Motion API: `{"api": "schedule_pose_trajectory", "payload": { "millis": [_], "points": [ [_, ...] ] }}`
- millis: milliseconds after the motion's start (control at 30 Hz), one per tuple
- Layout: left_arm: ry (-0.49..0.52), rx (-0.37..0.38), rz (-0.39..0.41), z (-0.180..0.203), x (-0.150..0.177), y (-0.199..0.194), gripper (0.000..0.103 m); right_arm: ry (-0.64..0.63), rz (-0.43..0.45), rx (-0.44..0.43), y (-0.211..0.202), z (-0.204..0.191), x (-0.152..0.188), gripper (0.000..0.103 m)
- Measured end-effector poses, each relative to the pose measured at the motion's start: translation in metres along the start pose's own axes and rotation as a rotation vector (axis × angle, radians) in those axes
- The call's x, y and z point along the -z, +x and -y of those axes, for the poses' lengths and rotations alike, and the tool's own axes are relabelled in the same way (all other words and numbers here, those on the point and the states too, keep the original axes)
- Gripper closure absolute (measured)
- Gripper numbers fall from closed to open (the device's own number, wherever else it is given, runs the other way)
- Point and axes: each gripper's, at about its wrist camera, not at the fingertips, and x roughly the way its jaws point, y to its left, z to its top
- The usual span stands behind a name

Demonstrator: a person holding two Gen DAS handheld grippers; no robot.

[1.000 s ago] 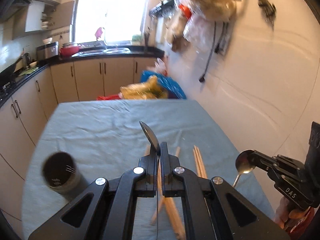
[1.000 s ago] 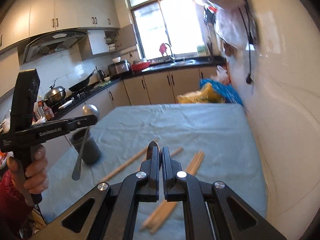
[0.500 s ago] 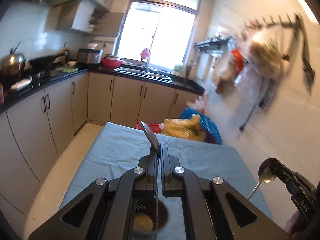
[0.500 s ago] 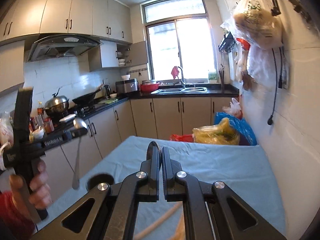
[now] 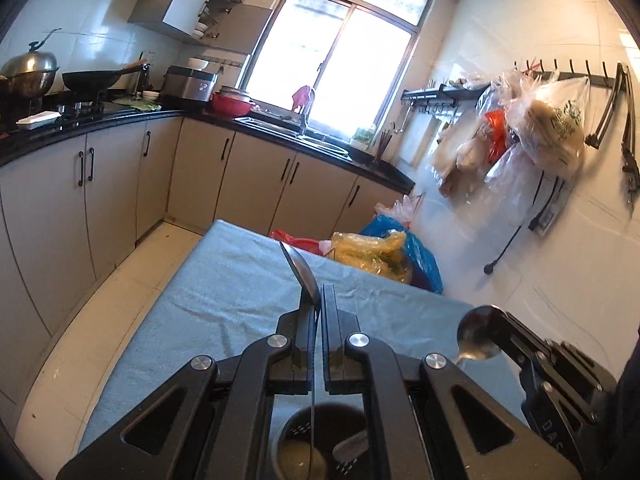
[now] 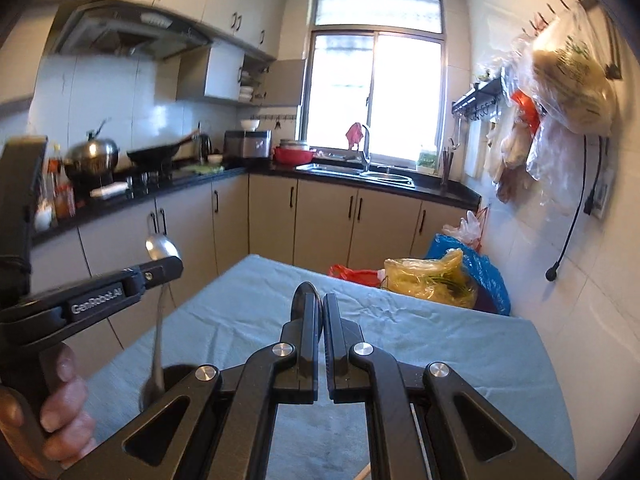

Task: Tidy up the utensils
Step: 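Carry both held spoons over the black utensil holder with both tools, then open both tools to drop the spoons into the black holder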

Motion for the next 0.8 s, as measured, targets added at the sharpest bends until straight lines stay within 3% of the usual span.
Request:
{"api": "schedule_pose_trajectory", "payload": {
  "millis": [567, 667, 800],
  "points": [
    [0.040, 0.034, -0.063, -0.005, 0.025, -0.025, 0.099, -0.070, -0.101, -0.114, 0.005, -0.025, 0.022, 0.099],
    [0.031, 0.041, -0.085, -0.006, 0.025, -0.024, 0.087, -0.049, -0.140, -0.143, 0.008, -0.024, 0.026, 0.098],
    [0.019, 0.050, -0.086, -0.007, 0.026, -0.028, 0.079, -0.009, -0.152, -0.163, 0.003, -0.019, 0.026, 0.096]
  ]
}}
